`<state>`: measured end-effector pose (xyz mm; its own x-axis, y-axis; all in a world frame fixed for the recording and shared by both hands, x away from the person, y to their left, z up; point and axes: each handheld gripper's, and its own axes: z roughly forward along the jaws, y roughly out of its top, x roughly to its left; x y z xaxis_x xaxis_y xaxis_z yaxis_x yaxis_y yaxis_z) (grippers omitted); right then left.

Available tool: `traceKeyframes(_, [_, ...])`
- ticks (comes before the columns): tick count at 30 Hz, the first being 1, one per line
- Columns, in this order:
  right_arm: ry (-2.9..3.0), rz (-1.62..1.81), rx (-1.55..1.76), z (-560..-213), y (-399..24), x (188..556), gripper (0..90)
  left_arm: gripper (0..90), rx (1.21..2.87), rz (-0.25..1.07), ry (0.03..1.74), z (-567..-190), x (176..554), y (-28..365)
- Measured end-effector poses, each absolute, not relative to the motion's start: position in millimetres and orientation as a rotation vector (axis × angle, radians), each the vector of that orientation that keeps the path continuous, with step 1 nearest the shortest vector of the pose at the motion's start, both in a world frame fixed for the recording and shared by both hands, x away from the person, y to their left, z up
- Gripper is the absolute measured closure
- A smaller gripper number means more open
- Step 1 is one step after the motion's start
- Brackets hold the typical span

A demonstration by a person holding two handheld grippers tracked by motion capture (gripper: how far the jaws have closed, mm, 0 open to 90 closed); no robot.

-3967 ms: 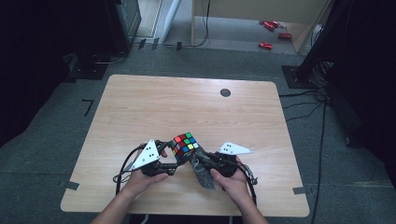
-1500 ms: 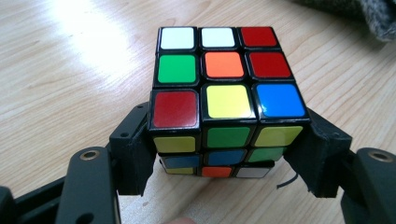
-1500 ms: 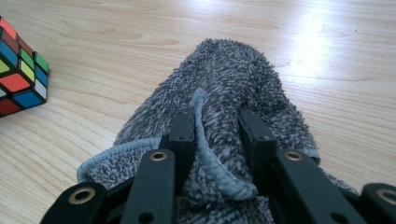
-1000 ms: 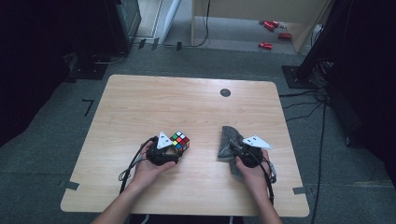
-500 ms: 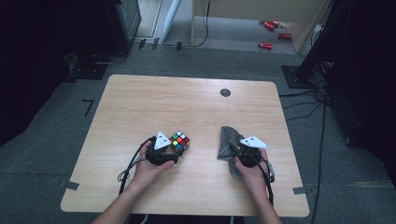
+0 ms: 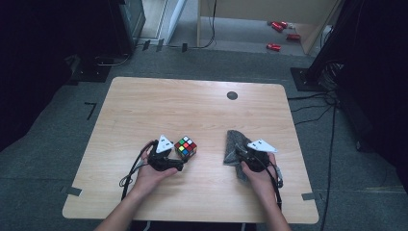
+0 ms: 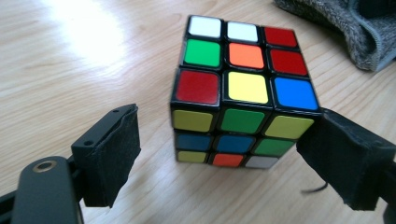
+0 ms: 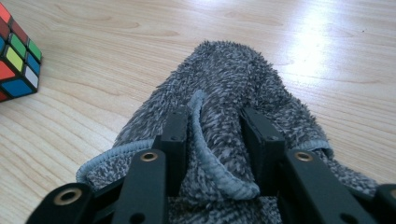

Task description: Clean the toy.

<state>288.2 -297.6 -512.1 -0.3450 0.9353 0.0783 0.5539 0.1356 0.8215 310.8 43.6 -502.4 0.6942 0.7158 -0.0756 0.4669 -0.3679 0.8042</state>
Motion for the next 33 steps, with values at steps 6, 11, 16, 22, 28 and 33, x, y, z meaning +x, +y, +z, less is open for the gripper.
traceKeyframes(6, [1.952, 1.116, 1.415, -511.6, -296.9, 288.6, 47.4, 13.9, 1.952, 0.343, 0.956, -482.2, 305.7, 66.5])
traceKeyframes(11, [1.985, 1.047, 1.389, -506.3, -288.6, 285.9, 17.5, 13.3, 1.963, 0.375, 0.970, -478.0, 300.5, 89.7])
traceKeyframes(16, [1.985, 1.098, 1.391, -494.7, -291.1, 286.7, 8.2, 12.1, 1.988, 0.417, 0.985, -480.0, 294.1, 113.3])
traceKeyframes(22, [2.049, 1.114, 1.343, -478.6, -296.4, 286.3, 0.0, 12.1, 1.979, 0.427, 1.009, -480.0, 289.8, 136.6])
traceKeyframes(28, [2.031, 1.142, 1.320, -464.6, -310.6, 274.7, 0.0, 12.1, 1.972, 0.450, 1.026, -479.8, 283.8, 152.1])
traceKeyframes(33, [2.022, 1.116, 1.318, -459.8, -324.6, 262.9, 0.0, 12.0, 1.956, 0.454, 1.056, -483.3, 276.8, 166.4])
